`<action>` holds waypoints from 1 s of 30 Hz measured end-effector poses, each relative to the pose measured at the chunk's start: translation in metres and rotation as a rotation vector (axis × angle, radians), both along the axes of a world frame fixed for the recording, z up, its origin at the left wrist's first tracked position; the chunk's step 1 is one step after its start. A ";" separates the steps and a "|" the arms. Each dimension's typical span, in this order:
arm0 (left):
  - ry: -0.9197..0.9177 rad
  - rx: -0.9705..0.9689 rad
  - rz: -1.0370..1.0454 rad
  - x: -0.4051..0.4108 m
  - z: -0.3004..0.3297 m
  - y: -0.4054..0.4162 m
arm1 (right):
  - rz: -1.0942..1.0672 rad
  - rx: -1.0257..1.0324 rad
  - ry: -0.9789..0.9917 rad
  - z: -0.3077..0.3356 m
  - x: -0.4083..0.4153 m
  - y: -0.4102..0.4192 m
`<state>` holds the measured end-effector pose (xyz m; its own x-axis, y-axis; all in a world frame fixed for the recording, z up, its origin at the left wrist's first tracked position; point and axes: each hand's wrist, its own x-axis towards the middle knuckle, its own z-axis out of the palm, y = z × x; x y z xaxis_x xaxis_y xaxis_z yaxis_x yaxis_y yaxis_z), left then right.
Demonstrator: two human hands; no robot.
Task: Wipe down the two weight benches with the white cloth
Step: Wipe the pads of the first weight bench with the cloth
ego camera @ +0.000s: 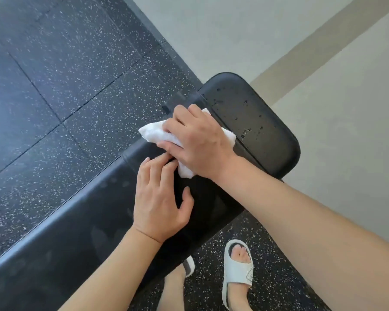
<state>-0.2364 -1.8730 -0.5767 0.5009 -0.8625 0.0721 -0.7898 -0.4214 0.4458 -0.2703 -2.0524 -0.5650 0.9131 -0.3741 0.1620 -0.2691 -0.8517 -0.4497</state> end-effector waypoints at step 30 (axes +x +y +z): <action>0.199 0.037 0.431 0.086 -0.002 0.060 | -0.013 -0.094 0.423 0.010 0.104 0.018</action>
<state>-0.1506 -1.8127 -0.5786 0.8144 -0.5734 -0.0890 -0.4402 -0.7104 0.5492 -0.1658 -2.0341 -0.5552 0.9019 -0.3871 -0.1918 -0.4238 -0.8790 -0.2185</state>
